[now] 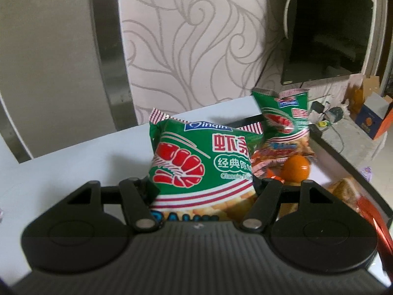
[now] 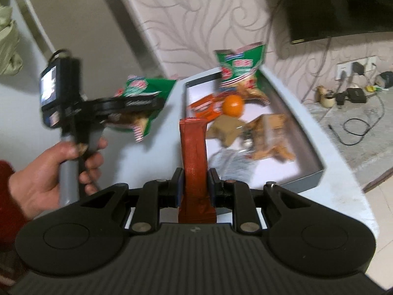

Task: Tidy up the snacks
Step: 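Lift and carry the green bag and red stick over the black box, then lower the green bag into the box while right tool lowers the red stick, then open both tools to release the bag and stick, then withdraw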

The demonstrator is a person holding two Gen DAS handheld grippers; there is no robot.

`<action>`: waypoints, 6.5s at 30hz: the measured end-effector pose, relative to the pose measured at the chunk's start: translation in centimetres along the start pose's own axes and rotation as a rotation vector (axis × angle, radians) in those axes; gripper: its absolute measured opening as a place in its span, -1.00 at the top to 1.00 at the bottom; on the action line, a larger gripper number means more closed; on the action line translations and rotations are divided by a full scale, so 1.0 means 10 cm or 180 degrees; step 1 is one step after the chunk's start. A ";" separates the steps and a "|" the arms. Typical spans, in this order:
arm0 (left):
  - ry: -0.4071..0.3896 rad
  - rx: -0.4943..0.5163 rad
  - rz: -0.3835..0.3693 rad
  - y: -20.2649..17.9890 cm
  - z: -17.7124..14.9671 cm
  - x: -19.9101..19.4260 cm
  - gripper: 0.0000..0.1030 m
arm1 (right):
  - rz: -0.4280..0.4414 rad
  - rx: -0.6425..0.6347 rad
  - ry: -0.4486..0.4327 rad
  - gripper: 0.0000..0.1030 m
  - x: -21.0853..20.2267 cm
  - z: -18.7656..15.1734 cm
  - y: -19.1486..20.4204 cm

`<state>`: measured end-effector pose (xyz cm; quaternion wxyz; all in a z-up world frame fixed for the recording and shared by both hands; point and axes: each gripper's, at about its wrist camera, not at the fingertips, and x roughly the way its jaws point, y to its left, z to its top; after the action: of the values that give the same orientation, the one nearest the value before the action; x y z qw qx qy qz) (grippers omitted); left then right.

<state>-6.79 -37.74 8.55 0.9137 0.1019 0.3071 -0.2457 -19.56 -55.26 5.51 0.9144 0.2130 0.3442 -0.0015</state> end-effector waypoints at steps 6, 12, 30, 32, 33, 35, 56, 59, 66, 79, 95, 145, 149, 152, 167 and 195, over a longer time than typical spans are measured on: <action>-0.0038 0.0042 -0.0096 -0.13 0.00 -0.10 -0.36 | -0.0401 -0.0181 -0.0056 0.53 0.15 0.13 -0.19; -0.0022 0.0082 -0.0093 -0.18 -0.02 -0.13 -0.36 | -0.0613 -0.0535 0.0026 0.53 0.47 0.19 -0.24; 0.0054 0.0191 -0.0278 -0.70 0.00 0.27 -0.36 | -0.0584 -0.0688 0.0079 0.40 0.53 0.26 -0.43; 0.0072 0.0194 -0.0296 -0.76 -0.01 0.34 -0.36 | -0.0571 -0.0652 0.0088 0.40 0.48 0.26 -0.47; 0.0081 0.0192 -0.0300 -0.78 -0.02 0.38 -0.36 | -0.0552 -0.0627 0.0091 0.40 0.46 0.27 -0.49; 0.0098 0.0180 -0.0328 -0.83 -0.03 0.43 -0.36 | -0.0536 -0.0600 0.0078 0.40 0.42 0.29 -0.52; 0.0062 0.0268 -0.0400 -0.99 0.02 0.59 -0.54 | -0.0512 -0.0577 0.0051 0.40 0.37 0.38 -0.57; 0.0033 0.0266 -0.0412 -0.98 0.02 0.55 -0.57 | -0.0493 -0.0586 0.0052 0.40 0.39 0.40 -0.57; -0.0122 0.0299 -0.0481 -0.96 0.04 0.37 -0.58 | -0.0454 -0.0612 0.0047 0.40 0.42 0.44 -0.55; -0.0192 0.0361 -0.0480 -1.01 0.15 0.51 -0.51 | -0.0419 -0.0643 0.0044 0.40 0.36 0.39 -0.54; -0.0205 0.0255 -0.0320 -0.96 0.06 0.30 -0.62 | -0.0349 -0.0712 0.0048 0.39 0.34 0.37 -0.52; -0.0104 0.0365 -0.0001 -0.91 0.02 0.42 -0.61 | -0.0356 -0.1113 0.0340 0.57 0.80 0.30 -0.52; -0.0075 0.0355 -0.0054 -0.89 0.03 0.42 -0.61 | -0.0375 -0.0945 0.0259 0.55 0.67 0.29 -0.50; -0.0060 0.0369 -0.0093 -0.88 0.04 0.42 -0.63 | -0.0202 -0.0966 0.0154 0.54 0.57 0.29 -0.42; -0.0019 0.0507 -0.0322 -0.78 0.08 0.32 -0.63 | -0.0404 -0.0684 0.0233 0.54 0.77 0.24 -0.34; -0.0350 0.0952 -0.0376 -0.64 -0.18 -0.90 -0.90 | -0.0866 0.0268 -0.0355 -0.07 -0.70 -0.61 0.87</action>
<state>-17.21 -39.09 12.39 0.8877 0.2050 0.2222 -0.3472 -27.41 -45.99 9.23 0.9137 0.2022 0.3183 -0.1516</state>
